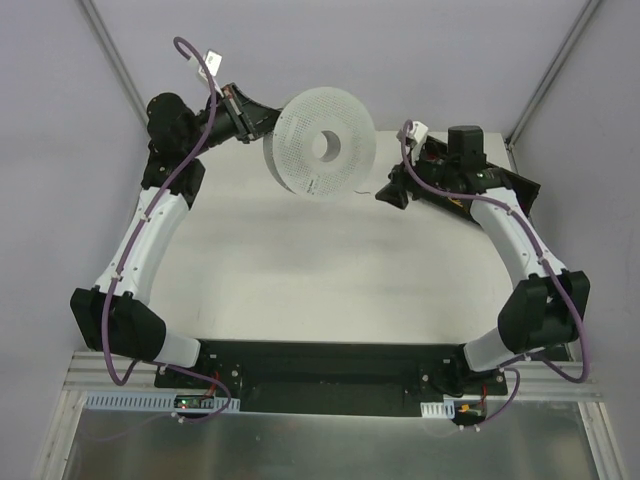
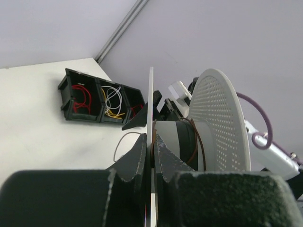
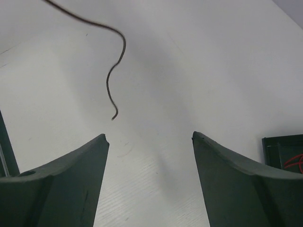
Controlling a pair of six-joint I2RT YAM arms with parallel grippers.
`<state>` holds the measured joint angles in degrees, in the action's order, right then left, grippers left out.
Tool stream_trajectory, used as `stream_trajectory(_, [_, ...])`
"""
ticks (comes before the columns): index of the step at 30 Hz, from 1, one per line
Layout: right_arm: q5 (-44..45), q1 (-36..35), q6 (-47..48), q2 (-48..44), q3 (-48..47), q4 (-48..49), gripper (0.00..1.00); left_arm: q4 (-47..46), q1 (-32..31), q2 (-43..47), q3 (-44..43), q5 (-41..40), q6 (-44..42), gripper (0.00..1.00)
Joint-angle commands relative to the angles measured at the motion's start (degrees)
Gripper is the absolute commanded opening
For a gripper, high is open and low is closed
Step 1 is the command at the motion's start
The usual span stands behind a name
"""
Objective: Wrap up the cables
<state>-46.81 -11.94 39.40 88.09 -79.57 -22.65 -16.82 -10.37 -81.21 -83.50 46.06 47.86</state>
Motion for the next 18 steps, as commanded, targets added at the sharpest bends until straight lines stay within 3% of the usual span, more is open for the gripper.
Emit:
stream_trajectory(1, [-1.0,-0.1,-4.8,-6.2,4.7,9.6,0.76,-5.9,1.3,1.1,-2.5,-3.9,9.6,0.0])
stream_trajectory(5, [0.7,-1.1,-6.6,-10.7,11.1,16.8,0.8,-6.1,1.3,0.8,-2.6,-4.3,11.7,0.0])
stream_trajectory(11, [5.3,-4.6,1.5,-12.8,12.1,16.7,0.8,-5.5,1.3,0.9,-2.1,-4.5,12.0,0.0])
stream_trajectory(18, [15.8,-12.7,22.9,-16.7,19.4,25.1,0.75,-4.4,1.3,1.0,-1.7,-5.0,13.5,0.0])
